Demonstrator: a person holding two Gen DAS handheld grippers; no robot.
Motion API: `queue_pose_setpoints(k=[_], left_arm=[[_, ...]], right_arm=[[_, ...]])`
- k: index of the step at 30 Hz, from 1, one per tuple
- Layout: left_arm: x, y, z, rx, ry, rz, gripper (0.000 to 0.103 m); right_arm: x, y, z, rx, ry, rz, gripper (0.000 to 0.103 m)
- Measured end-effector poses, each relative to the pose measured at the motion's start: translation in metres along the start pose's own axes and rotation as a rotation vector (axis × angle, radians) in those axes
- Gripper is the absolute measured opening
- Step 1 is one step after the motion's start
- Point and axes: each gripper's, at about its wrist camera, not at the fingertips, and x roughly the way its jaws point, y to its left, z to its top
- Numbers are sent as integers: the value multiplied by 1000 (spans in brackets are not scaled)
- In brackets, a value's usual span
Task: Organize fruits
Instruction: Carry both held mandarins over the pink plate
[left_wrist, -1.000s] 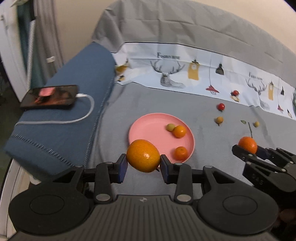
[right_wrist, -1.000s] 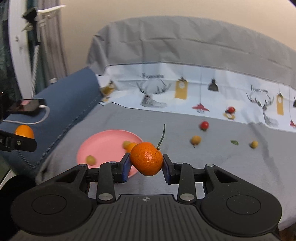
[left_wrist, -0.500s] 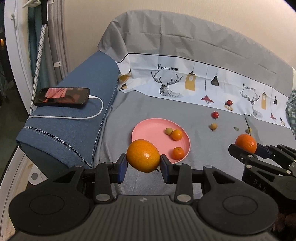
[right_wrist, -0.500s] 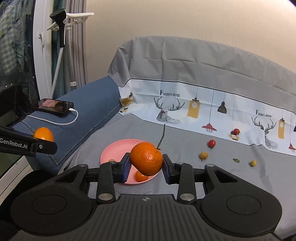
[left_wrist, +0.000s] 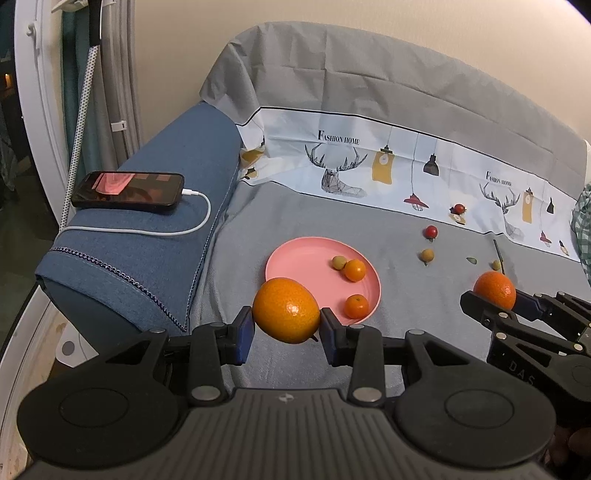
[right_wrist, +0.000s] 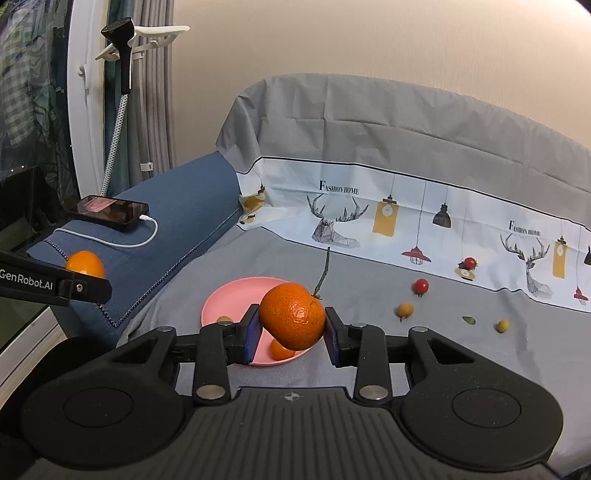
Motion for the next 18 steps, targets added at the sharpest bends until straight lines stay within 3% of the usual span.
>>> queue_pose_setpoints(k=[9, 18], left_arm=[[20, 0, 8, -6, 23, 8, 42], [69, -2, 30, -20, 74, 21, 42]], right_arm=[[17, -4, -1, -4, 29, 10, 37], [63, -9, -4, 5, 91, 19, 37]])
